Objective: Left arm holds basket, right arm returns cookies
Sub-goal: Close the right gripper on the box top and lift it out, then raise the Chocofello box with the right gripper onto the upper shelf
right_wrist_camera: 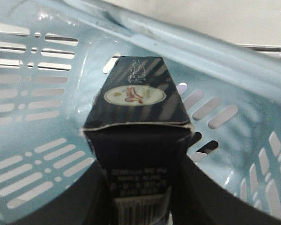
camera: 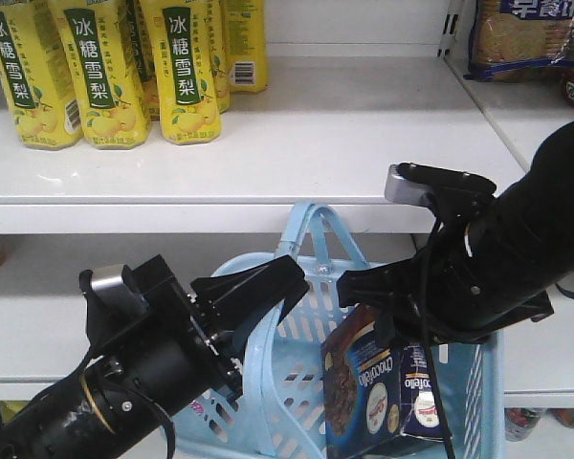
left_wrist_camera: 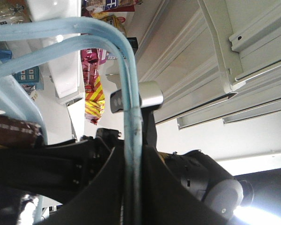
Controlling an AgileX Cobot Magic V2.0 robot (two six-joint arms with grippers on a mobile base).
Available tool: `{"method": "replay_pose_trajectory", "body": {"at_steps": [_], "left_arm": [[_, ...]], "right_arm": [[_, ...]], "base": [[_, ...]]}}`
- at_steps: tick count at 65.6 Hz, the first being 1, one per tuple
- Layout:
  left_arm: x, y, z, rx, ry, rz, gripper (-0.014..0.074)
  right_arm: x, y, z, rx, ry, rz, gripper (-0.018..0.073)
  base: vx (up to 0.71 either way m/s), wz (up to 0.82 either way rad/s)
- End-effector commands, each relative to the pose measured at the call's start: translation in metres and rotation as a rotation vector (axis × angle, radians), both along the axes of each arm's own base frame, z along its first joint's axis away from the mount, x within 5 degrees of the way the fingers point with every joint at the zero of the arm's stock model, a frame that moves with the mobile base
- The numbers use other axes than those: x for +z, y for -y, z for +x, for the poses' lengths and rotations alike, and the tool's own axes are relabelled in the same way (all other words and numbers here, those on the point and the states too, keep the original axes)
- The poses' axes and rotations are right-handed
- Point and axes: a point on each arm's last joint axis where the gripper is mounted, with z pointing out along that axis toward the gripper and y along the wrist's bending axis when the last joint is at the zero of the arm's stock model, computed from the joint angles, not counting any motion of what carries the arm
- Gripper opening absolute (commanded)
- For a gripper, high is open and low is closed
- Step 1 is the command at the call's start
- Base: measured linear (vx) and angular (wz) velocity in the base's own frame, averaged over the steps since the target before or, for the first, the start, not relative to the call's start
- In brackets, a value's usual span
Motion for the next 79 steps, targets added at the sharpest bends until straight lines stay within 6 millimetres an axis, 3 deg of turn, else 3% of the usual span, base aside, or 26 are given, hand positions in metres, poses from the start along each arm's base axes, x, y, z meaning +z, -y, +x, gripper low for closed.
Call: {"method": "replay_pose_trajectory", "body": {"at_steps": [1,42,79], "left_arm": [[0.026,-0.014,0.014,0.154,0.054,-0.168,-0.0003],[0.026,-0.014,0.014,0.154,0.054,-0.168,-0.0003],[0.026,-0.014,0.014,0.154,0.054,-0.168,-0.0003]], "right_arm": [[0.027,0.005,-0.007,0.006,0.107,0.059,-0.0006],[0.067,0.026,-0.044,0.002,0.245,0.158,-0.0006],[0.109,0.051,-0.083,-0.013,0.501,0.307,-0.0006]], "base": [[0.00,0.00],[0.00,0.00],[0.00,0.00]]}}
